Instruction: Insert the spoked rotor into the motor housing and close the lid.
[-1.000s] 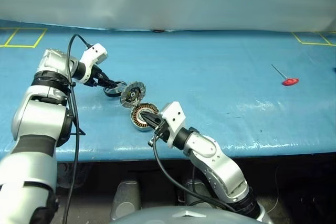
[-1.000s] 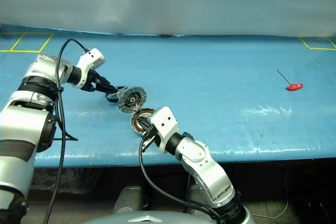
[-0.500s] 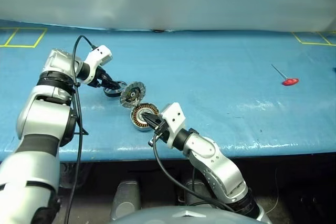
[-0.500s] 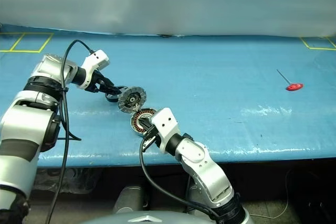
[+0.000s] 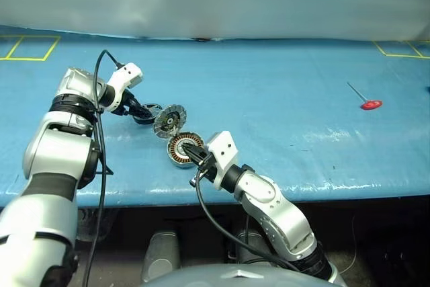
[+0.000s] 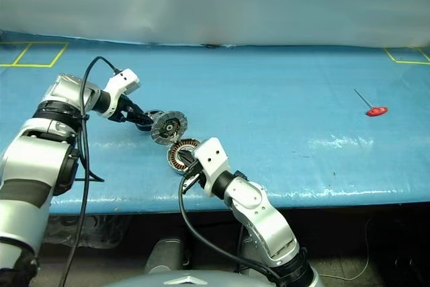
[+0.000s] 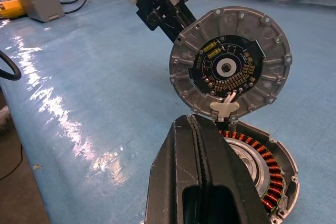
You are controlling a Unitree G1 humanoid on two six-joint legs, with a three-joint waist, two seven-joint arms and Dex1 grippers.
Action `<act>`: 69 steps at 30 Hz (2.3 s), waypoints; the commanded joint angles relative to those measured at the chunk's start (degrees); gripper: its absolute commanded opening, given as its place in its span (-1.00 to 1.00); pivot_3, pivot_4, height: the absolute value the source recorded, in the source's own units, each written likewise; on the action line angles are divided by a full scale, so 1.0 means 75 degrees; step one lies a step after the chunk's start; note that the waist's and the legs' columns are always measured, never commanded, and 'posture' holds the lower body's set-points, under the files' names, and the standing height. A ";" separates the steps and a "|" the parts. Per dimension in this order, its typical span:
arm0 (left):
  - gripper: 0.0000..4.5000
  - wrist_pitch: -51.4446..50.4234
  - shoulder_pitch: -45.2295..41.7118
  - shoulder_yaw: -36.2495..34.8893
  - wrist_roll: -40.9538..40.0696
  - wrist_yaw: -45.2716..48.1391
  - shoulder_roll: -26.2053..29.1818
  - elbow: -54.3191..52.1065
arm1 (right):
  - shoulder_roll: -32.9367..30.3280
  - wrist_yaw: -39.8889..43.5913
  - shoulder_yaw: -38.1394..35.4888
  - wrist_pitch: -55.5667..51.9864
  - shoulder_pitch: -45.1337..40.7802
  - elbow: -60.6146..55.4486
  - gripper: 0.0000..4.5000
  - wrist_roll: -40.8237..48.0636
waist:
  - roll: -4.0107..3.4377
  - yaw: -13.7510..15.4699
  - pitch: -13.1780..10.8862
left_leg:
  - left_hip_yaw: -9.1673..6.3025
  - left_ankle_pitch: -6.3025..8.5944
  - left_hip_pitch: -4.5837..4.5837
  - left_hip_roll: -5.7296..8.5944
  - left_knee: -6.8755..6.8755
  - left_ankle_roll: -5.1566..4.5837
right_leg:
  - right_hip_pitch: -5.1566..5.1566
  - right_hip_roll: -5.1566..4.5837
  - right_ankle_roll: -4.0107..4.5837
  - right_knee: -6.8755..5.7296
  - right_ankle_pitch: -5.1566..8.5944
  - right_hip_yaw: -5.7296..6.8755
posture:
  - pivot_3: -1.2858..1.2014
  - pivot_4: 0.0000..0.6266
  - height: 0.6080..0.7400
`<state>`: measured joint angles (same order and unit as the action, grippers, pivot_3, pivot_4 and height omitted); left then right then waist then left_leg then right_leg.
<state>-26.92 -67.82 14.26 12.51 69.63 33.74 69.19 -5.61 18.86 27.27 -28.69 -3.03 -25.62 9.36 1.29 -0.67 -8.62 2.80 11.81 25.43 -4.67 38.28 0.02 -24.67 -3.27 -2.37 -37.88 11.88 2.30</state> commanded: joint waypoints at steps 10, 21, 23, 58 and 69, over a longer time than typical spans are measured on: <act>0.45 0.0222 -0.0049 -0.0060 0.0049 -0.0226 -0.0212 0.0106 | 0.0051 -0.0095 -0.0022 0.0141 0.0047 -0.0372 -1.00 -0.0014 | 0.0001 -0.0005 0.0000 | 0.0000 0.0000 0.0000 0.0000 0.0001 0.0000 | 0.0001 0.0000 -0.0001 0.0000 0.0000 0.0000 | 0.03 -0.52 1.00; 0.16 0.0162 -0.0051 -0.0035 0.0152 -0.0223 -0.0171 0.0170 | 0.0056 -0.0133 -0.0033 0.0187 0.0058 -0.0356 -1.00 -0.0035 | 0.0001 -0.0004 0.0001 | 0.0000 0.0000 0.0000 0.0001 0.0002 0.0000 | 0.0001 0.0000 -0.0001 0.0000 -0.0001 0.0000 | 0.03 -0.52 1.00; -0.12 0.0143 -0.0033 -0.0003 0.0185 -0.0215 -0.0157 0.0170 | 0.0051 -0.0130 -0.0025 0.0190 0.0057 -0.0364 -1.00 -0.0041 | 0.0001 -0.0003 0.0001 | 0.0000 0.0000 0.0000 0.0000 0.0002 0.0000 | 0.0001 0.0000 -0.0001 -0.0001 -0.0001 0.0000 | 0.03 -0.52 1.00; -0.38 0.0848 0.0879 -0.1253 -0.1108 0.1188 0.2235 -0.2935 | -0.0142 0.0276 -0.0141 -0.0039 -0.0176 -0.0269 -1.00 0.0096 | 0.0002 -0.0030 0.0001 | -0.0001 0.0000 -0.0001 -0.0002 0.0000 0.0000 | -0.0001 -0.0002 0.0016 -0.0002 0.0007 -0.0001 | 0.03 -0.52 1.00; -0.38 -0.1379 0.4307 -0.4284 -0.4165 -0.0079 0.2315 -1.0420 | -0.0390 0.0327 -0.0444 -0.0021 -0.0102 -0.0044 -1.00 0.0083 | 0.0002 -0.0005 0.0001 | 0.0010 -0.0007 -0.0018 -0.0001 0.0004 0.0010 | 0.0016 -0.0015 0.0033 -0.0001 0.0021 -0.0005 | 0.03 -0.52 1.00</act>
<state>-35.40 -35.77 -14.10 -15.36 71.45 51.40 -3.14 -8.69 21.29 24.96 -29.42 -3.69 -24.96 9.53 1.31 -0.70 -8.61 2.88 11.74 25.23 -4.67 38.30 0.10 -24.51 -3.38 -2.13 -37.89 12.04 2.26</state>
